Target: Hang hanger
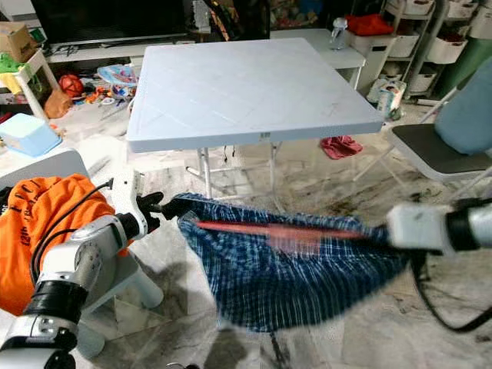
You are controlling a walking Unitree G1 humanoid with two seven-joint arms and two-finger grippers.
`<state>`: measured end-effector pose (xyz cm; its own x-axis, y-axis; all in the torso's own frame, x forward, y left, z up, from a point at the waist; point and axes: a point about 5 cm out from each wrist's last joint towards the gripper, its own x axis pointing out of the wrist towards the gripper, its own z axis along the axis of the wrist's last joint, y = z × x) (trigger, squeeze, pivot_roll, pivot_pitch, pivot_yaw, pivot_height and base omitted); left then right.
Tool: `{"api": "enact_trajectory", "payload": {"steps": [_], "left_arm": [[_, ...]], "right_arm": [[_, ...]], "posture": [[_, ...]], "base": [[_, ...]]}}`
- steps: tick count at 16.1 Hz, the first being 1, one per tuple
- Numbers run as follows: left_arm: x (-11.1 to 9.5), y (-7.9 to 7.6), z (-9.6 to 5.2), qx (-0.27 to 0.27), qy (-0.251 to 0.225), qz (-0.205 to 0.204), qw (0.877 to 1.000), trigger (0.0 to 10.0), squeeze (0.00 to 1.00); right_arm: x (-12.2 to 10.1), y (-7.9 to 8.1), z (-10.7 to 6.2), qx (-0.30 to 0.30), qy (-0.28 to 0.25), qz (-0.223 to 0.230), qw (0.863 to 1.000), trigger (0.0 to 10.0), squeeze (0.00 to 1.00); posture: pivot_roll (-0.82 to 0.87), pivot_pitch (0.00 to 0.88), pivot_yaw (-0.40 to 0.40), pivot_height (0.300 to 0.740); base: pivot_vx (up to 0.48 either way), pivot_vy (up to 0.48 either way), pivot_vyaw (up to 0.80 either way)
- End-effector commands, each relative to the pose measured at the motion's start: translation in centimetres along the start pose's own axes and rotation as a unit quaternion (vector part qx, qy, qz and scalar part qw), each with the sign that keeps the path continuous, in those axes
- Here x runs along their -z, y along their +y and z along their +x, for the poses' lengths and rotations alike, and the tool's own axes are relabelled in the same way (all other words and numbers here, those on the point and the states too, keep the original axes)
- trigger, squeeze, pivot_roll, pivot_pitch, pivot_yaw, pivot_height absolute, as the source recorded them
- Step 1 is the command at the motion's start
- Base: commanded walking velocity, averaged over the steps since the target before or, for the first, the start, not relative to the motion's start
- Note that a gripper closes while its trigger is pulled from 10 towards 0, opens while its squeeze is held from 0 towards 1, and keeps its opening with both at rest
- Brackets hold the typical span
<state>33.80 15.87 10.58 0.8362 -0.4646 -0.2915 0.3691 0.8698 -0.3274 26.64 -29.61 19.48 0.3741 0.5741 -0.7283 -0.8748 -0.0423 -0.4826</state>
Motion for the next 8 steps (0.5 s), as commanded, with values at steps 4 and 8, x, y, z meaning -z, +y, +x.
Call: {"api": "enact_trajectory", "payload": {"steps": [4,8], "left_arm": [[-1.5,0.4,-0.4,-0.028,-0.015,0.038,0.999,10.0,0.0],[-0.9,0.2,-0.2,-0.032,0.002,0.059,0.998,10.0,0.0]], "right_arm": [[0.1,-2.9,0.5,0.104,0.071,-0.055,0.99,10.0,0.0],[1.1,-4.1,0.2,0.142,0.151,-0.083,0.975,10.0,0.0]], "posture": [[-0.16,0.0,0.026,0.74],[-0.17,0.0,0.028,0.74]], "base": [[0.0,0.0,0.0],[0.0,0.0,0.0]]}}
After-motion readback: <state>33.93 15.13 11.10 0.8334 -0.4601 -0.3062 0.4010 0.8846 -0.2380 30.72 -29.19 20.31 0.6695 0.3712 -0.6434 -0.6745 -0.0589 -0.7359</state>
